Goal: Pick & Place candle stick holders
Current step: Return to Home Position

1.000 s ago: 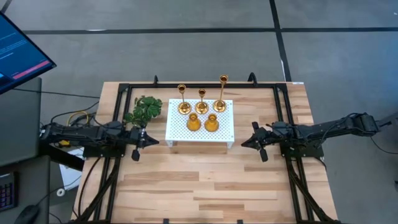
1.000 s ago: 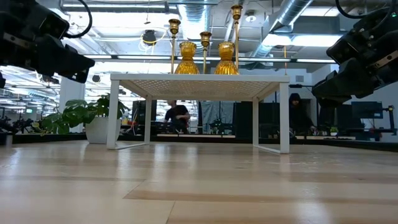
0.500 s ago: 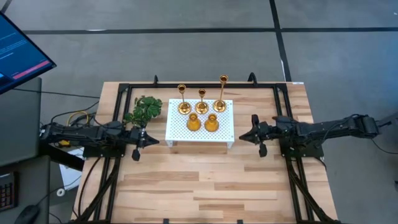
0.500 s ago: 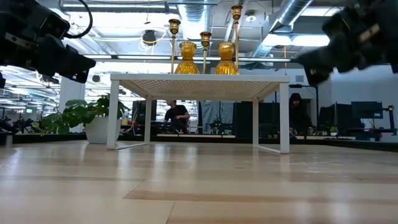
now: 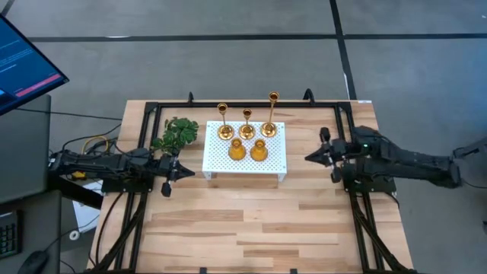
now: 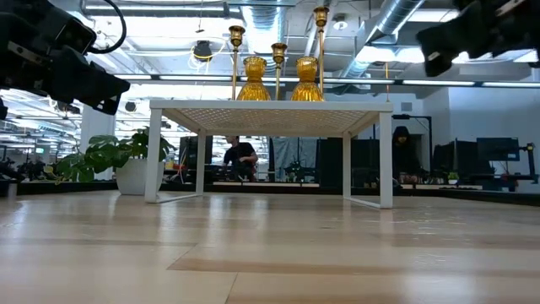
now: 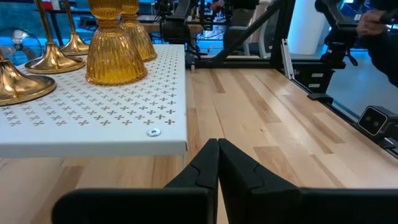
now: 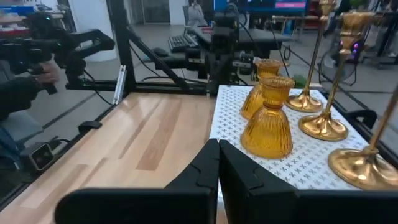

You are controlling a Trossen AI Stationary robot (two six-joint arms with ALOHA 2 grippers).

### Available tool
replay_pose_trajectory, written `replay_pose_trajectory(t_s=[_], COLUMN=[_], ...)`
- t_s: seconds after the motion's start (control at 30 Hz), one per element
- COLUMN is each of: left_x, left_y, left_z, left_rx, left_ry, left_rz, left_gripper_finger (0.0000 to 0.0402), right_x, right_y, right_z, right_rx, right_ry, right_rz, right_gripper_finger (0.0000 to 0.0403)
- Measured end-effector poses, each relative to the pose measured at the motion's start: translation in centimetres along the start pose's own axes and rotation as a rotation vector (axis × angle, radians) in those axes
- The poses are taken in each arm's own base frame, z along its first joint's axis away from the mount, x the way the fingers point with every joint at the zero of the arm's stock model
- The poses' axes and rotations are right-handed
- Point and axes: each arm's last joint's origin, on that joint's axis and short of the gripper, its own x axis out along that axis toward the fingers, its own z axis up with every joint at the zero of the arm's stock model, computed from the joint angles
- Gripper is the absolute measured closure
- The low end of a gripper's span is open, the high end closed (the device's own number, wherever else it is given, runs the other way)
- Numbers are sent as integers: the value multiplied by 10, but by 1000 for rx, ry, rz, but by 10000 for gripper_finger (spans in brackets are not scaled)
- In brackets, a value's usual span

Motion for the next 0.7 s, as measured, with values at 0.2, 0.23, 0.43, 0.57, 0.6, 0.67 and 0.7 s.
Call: replay_pose_trajectory(t_s=[0.2, 0.23, 0.43, 0.57, 0.6, 0.67, 0.7], left_x=[0, 0, 0, 1, 1, 1, 1], left_y=[0, 0, 0, 0, 0, 0, 0], left_z=[0, 0, 0, -1, -1, -1, -1], left_rx=[1, 1, 1, 22, 26, 32, 32], left_ry=[0, 0, 3, 13, 15, 16, 17], left_rz=[0, 0, 1, 0, 0, 0, 0], left_gripper_finger=[394, 394, 394, 394, 394, 394, 394], right_x=[-33, -38, -43, -33, -32, -31, -30], right_y=[10, 11, 11, 7, 7, 6, 6], right_z=[-2, -5, -14, -25, -29, -31, -34], right_rx=[-31, -33, -31, -15, -14, -23, -24], right_ry=[-130, -144, -188, -155, -150, -188, -193], right_rz=[-71, -97, -186, -223, -228, -232, -233], right_gripper_finger=[403, 403, 403, 403, 403, 403, 403])
